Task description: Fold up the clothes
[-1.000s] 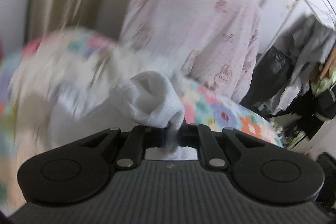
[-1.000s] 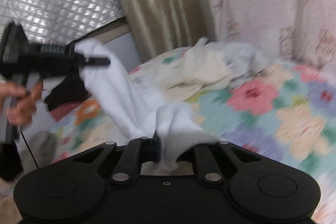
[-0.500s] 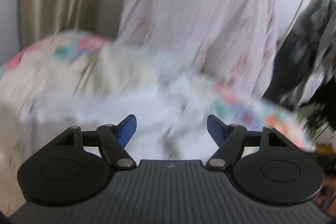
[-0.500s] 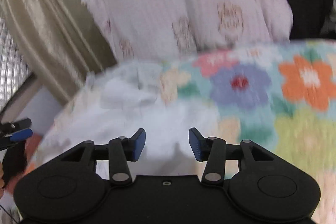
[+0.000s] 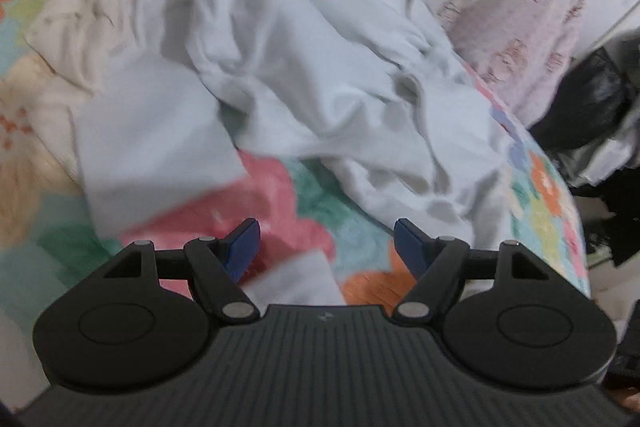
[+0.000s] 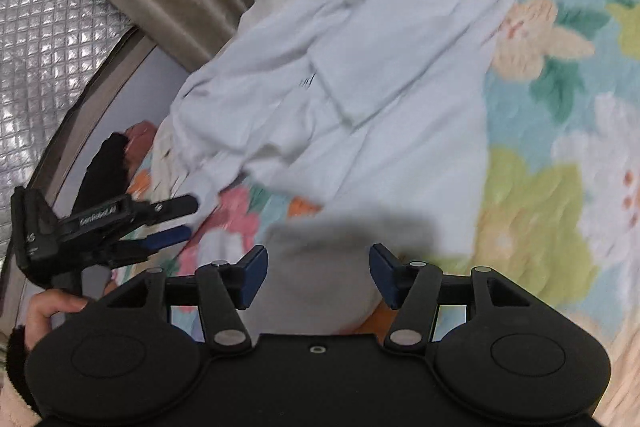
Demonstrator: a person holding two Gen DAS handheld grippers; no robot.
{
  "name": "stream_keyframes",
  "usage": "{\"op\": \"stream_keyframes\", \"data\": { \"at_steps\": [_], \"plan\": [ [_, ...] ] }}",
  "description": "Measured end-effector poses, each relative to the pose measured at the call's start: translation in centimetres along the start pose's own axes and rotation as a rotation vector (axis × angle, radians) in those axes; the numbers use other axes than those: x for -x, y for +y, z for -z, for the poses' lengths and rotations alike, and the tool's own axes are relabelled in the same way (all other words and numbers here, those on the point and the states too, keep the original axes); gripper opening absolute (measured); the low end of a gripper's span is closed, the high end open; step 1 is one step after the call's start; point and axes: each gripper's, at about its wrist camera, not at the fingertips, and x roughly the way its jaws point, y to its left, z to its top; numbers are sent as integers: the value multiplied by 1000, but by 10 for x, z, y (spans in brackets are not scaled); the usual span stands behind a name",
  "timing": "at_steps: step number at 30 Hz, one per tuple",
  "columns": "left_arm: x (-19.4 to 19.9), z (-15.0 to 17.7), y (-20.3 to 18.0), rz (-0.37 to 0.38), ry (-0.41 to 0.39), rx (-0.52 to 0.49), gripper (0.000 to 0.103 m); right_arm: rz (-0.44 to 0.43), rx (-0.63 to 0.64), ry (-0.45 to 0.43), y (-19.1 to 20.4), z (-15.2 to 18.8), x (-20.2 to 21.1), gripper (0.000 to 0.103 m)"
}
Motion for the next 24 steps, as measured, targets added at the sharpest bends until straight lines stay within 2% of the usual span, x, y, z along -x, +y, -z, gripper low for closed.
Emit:
{"op": "stream_keyframes", "data": {
  "at_steps": [2, 4, 6, 8, 10, 12, 13, 14, 16, 17, 18, 20, 21, 22, 23, 24],
  "plan": [
    [-4, 8, -5, 17, -7, -31, 73, -62, -48, 23, -1, 12, -6, 62],
    [-15, 12, -8, -5, 2, -66, 73, -90, -74, 62, -1, 20, -20, 63],
    [-26, 14, -7, -35, 10, -80, 73, -58, -32, 91, 2, 25, -39, 67],
    [-38, 11, -3, -39, 14, -86, 73, -27, 20, 109, 6, 27, -58, 67],
    [-44, 9, 2, -21, 9, -80, 72, 8, 80, 72, 13, 22, -64, 66],
    [-45, 8, 6, -13, 3, -62, 70, 83, 144, 16, 19, 18, -63, 52],
    [-45, 8, 6, -11, -2, -64, 70, 135, 184, -1, 20, 17, -62, 24],
    [-43, 8, 4, -11, -8, -73, 69, 169, 221, -3, 19, 16, -61, 12],
    [-40, 9, 1, -15, -16, -92, 66, 189, 258, 0, 14, 16, -56, 11],
    [-39, 9, 1, -21, -16, -96, 66, 181, 232, -3, 10, 16, -52, 11],
    [-38, 9, 0, -24, -18, -96, 66, 171, 196, -5, 6, 16, -47, 12],
    [-43, 13, 1, -17, 56, -69, 61, 141, 104, -7, 1, 17, -36, 34],
    [-47, 15, 2, -11, 103, -52, 52, 124, 63, -15, 1, 19, -32, 42],
    [-48, 20, 1, -1, 128, -48, 52, 114, 28, -30, 2, 22, -28, 61],
    [-47, 25, -3, 10, 137, -52, 52, 110, -7, -47, 2, 25, -21, 73],
    [-47, 31, -6, 21, 146, -57, 46, 121, -35, -61, 2, 28, -16, 76]
  ]
}}
